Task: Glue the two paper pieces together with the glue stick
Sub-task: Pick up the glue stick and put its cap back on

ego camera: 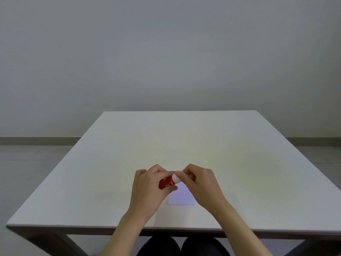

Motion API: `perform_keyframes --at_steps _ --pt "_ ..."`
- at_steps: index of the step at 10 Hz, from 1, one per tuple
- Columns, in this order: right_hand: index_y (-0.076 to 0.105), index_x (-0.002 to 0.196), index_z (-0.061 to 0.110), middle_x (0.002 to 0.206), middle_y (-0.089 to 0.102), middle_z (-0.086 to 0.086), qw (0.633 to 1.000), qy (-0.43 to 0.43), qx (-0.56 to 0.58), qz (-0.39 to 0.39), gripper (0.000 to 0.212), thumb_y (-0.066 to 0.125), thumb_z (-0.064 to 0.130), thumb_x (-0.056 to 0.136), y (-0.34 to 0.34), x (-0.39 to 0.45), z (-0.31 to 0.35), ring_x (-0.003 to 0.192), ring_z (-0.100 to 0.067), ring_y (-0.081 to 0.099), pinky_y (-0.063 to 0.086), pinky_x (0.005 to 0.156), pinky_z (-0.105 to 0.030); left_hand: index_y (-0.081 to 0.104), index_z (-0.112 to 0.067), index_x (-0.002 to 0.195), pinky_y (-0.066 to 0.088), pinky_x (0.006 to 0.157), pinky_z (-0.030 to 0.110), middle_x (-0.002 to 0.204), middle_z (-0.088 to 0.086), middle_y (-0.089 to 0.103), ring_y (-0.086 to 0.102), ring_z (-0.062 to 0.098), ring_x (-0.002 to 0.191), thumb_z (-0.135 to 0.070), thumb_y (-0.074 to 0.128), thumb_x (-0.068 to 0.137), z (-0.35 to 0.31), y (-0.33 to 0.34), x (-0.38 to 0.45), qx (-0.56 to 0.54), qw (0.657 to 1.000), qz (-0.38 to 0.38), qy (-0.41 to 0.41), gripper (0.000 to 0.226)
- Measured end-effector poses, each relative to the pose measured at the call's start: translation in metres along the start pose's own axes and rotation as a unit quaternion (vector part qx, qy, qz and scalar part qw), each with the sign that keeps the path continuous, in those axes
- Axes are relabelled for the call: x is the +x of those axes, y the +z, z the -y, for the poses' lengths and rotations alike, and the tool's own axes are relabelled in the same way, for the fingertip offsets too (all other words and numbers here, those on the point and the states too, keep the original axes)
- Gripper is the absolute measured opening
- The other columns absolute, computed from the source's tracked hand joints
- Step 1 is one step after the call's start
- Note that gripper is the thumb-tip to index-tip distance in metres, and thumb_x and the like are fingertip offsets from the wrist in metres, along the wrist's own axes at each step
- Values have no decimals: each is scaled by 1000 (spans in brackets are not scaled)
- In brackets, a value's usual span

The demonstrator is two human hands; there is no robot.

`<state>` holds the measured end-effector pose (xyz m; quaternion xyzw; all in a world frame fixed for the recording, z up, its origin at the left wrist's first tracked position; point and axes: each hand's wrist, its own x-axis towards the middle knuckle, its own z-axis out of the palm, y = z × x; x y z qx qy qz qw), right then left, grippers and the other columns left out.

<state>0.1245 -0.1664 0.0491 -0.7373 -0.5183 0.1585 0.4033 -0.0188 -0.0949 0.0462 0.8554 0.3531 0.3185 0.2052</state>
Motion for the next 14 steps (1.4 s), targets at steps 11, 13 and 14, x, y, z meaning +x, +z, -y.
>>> perform_keyframes --at_steps 11,13,14 --pt "66 92 28 69 59 13 998 21 -59 -26 16 54 38 90 -21 -7 -16 67 -6 57 48 68 -27 52 -12 88 41 55 21 77 11 68 68 15 65 -8 67 83 78 26 74 -177 951 -137 -214 17" --pt "63 101 30 68 57 14 998 28 -55 -16 17 55 39 90 -18 -10 -20 67 -3 55 44 64 -21 55 -12 89 44 60 20 91 8 68 70 20 77 -6 70 81 83 31 70 -188 948 -142 -213 18" --pt "62 102 31 68 58 13 998 42 -55 -2 17 55 40 90 -18 -10 -23 66 -2 55 44 64 -21 59 -9 97 49 73 31 97 9 68 69 28 91 -7 74 77 85 32 70 -167 952 -113 -230 26"
